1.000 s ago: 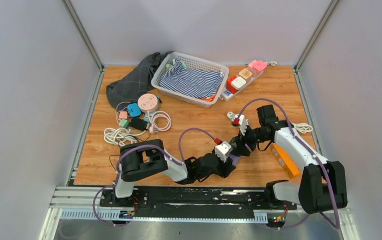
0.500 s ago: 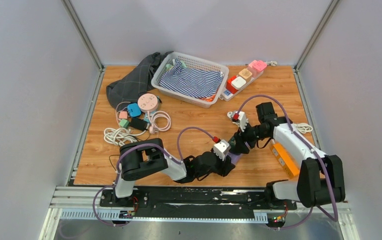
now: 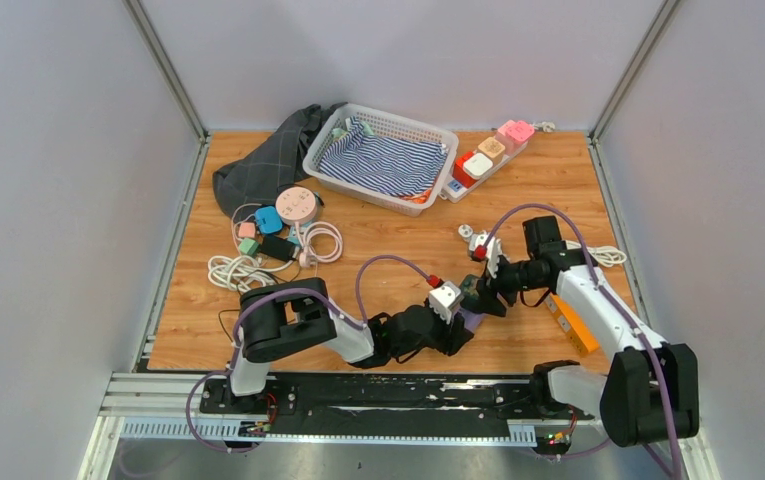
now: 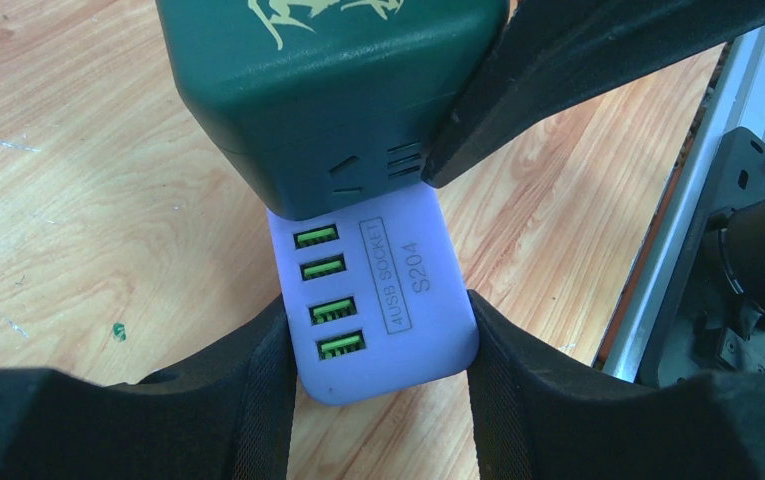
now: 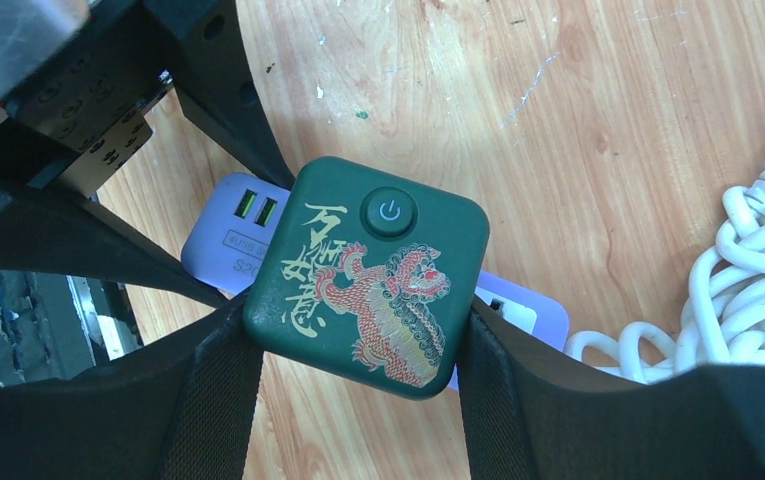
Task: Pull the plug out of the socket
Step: Remove the plug from the socket.
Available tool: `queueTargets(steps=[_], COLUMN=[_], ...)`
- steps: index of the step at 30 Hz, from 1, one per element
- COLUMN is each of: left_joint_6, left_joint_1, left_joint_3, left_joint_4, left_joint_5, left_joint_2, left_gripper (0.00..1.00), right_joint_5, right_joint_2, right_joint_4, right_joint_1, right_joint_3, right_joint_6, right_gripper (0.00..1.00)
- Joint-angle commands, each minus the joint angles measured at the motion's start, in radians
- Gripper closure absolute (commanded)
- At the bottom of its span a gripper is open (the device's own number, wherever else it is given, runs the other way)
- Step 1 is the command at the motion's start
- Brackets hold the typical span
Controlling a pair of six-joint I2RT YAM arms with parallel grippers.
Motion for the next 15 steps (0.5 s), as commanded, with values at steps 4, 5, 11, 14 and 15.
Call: queueTargets(steps=[4,5,11,14,15], left_joint_6=[0.015,0.015,0.015,0.015,0.015], left_joint_1=[0.016,0.017,0.02,0.023,0.024], left_joint_3=[0.001,0.001,-0.002,-0.002,-0.002], left_joint_4=[0.033,0.033,0.033,0.033,0.033], left_joint_5=[0.026,0.026,0.024,0.026,0.026], left_joint_2=[0.022,0.024,0.031,0.034,0.036], left_gripper=[1.0,1.0,1.0,1.0,1.0], right_joint_5=[-0.05,-0.035,0.024,0.014,0.007], right_joint_2=[0.04,0.046,0.078,0.066,0.059], right_joint_4=[-0.008,-0.002,0.011,0.011,0.011], right_joint_1=[0.002,0.002,-0.003,-0.005,-0.005], right_joint_3=[0.006,0.011,0.027,0.027,0.026], right_joint_6=[0.179,0.201,0.269,0.261,0.246], right_gripper=[1.0,1.0,1.0,1.0,1.0])
